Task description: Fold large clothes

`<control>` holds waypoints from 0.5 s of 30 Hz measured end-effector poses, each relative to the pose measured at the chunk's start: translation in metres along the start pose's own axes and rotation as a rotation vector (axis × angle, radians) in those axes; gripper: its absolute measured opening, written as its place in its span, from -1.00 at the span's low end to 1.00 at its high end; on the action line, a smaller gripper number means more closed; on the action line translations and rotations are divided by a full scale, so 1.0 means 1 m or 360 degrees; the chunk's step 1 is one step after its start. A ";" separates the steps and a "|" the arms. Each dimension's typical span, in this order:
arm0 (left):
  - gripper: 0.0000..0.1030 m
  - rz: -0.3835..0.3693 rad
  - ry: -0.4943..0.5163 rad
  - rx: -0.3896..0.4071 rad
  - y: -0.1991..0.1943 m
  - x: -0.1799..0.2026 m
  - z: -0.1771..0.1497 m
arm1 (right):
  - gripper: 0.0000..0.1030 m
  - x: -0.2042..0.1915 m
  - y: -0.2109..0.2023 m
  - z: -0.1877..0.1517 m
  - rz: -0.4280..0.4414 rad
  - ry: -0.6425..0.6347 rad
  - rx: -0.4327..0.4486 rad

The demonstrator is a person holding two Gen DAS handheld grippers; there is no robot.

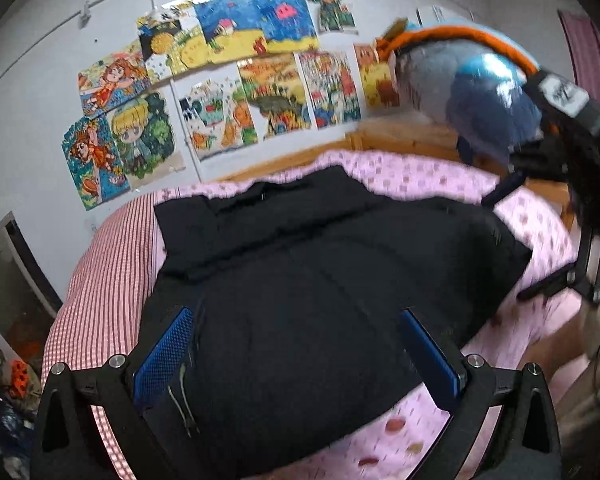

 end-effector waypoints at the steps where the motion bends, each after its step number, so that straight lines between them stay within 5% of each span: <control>1: 1.00 0.0003 0.0023 -0.0016 0.001 0.003 -0.007 | 0.86 -0.002 0.004 -0.004 0.0006 -0.0025 -0.0021; 8: 1.00 -0.0016 0.0152 -0.0172 0.010 0.017 -0.058 | 0.86 -0.003 0.033 -0.028 0.0012 -0.0107 -0.0145; 15: 1.00 0.0176 0.0211 -0.0242 0.025 0.011 -0.092 | 0.86 -0.002 0.048 -0.043 0.0004 -0.0220 -0.0165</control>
Point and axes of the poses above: each gripper's, at about its wrist camera, not at the fingertips, and y roughly the way its jaws point, x to its right, z to its top, the point moved 6 cm from there along y, roughly the way its jaws point, and after that the axes turned 4 degrees about -y, right-handed, at the moved point
